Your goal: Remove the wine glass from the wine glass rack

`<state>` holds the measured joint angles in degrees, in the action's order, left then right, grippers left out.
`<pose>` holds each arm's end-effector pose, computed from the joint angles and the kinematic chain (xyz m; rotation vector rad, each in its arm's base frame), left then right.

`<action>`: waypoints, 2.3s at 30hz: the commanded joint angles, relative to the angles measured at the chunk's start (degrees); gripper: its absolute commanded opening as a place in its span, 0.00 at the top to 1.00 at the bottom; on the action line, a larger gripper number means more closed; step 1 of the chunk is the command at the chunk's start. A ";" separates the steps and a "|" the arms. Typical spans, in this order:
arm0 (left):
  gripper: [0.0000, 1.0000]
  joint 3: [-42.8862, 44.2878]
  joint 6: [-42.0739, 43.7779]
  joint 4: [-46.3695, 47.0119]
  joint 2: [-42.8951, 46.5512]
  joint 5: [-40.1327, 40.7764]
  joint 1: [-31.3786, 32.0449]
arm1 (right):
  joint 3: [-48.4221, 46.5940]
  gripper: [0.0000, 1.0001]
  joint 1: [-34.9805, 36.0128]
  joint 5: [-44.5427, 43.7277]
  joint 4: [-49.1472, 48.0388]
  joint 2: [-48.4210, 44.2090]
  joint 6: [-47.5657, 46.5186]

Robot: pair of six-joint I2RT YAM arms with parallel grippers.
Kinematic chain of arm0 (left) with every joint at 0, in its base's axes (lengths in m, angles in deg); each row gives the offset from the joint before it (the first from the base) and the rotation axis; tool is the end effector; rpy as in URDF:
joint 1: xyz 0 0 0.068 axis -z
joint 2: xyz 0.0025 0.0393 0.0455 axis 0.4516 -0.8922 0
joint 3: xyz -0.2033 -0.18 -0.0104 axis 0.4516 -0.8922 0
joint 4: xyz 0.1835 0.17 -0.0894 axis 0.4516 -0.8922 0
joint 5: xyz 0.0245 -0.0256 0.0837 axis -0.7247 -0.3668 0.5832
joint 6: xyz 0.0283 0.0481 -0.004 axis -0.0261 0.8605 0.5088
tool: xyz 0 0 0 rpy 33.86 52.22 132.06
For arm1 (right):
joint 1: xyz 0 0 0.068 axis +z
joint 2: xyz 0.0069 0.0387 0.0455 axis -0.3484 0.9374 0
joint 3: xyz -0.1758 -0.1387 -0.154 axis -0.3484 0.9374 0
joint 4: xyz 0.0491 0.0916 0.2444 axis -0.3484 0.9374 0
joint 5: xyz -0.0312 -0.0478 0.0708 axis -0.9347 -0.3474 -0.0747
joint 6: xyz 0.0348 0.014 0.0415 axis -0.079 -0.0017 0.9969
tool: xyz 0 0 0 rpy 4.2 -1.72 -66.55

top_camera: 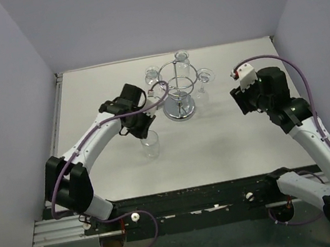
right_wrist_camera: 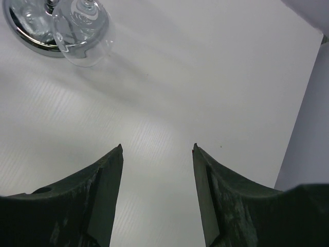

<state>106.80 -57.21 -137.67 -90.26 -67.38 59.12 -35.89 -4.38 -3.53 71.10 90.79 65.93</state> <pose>0.2568 -0.1748 0.2568 1.1432 2.5022 -0.4774 0.2017 0.0564 0.3463 -0.6524 2.0225 -0.0884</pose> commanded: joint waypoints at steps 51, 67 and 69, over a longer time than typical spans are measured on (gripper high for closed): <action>0.77 47.61 0.30 -3.57 -38.31 -0.89 -35.17 | 4.42 0.33 -3.35 7.67 -4.77 2.02 4.36; 0.19 38.57 4.95 1.17 -21.46 -2.64 -35.96 | 5.39 0.24 -3.71 7.05 -4.41 0.87 5.15; 0.14 35.40 6.10 3.19 -17.07 -6.31 -35.96 | 5.48 0.22 -3.79 7.75 -4.42 1.05 5.59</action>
<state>146.06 -54.70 -139.27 -119.52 -67.25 23.49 -31.19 -7.61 2.52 67.28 92.32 69.91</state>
